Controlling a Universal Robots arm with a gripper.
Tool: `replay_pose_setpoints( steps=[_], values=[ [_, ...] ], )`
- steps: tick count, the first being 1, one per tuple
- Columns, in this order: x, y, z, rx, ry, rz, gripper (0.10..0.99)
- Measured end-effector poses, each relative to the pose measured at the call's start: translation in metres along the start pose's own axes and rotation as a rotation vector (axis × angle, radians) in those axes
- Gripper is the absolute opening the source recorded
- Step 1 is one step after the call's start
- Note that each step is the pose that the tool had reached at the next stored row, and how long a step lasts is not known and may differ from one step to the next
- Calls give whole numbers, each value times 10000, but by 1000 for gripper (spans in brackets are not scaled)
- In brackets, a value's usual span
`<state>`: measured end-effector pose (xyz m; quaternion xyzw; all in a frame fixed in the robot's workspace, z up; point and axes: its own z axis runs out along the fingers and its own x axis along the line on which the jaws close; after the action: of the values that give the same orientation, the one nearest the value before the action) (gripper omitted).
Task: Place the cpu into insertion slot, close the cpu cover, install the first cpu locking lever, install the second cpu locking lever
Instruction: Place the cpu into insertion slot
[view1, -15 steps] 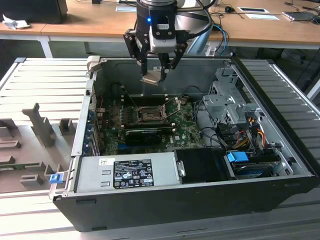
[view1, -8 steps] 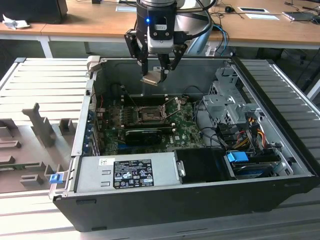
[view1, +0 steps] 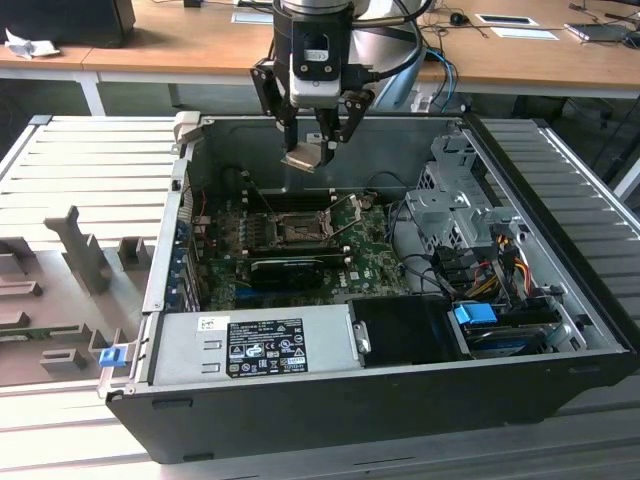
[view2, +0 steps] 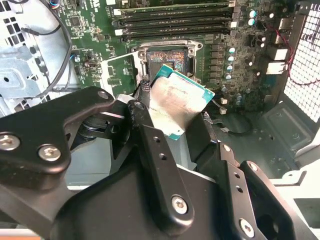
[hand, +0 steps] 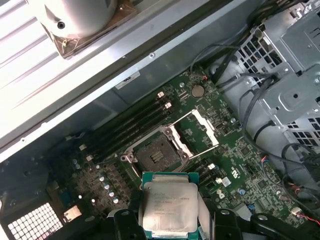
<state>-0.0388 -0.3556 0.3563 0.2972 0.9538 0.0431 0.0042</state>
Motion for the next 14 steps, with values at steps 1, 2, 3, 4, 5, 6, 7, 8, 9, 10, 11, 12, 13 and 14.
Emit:
replay_pose_setpoints(
  steps=[1,2,3,4,5,6,7,8,9,10,11,12,13,14],
  values=[
    [0,0,0,-1,-4,54,529],
    [0,0,1,-3,-15,174,529],
    [0,0,1,-6,-24,285,529],
    [0,0,2,-7,-31,368,529],
    [0,0,2,-8,-37,431,529],
    [0,0,2,-10,-49,574,529],
    [0,0,3,-12,-57,679,529],
    [0,0,3,-14,-64,749,529],
    [0,0,3,-16,-75,882,529],
    [0,0,6,-19,-86,1014,529],
    [0,-1,8,-21,-101,1187,529],
    [0,-1,9,-21,-111,1291,529],
    [0,-1,11,-21,-121,1382,529],
    [0,-1,13,-20,-131,1474,529]
  ],
)
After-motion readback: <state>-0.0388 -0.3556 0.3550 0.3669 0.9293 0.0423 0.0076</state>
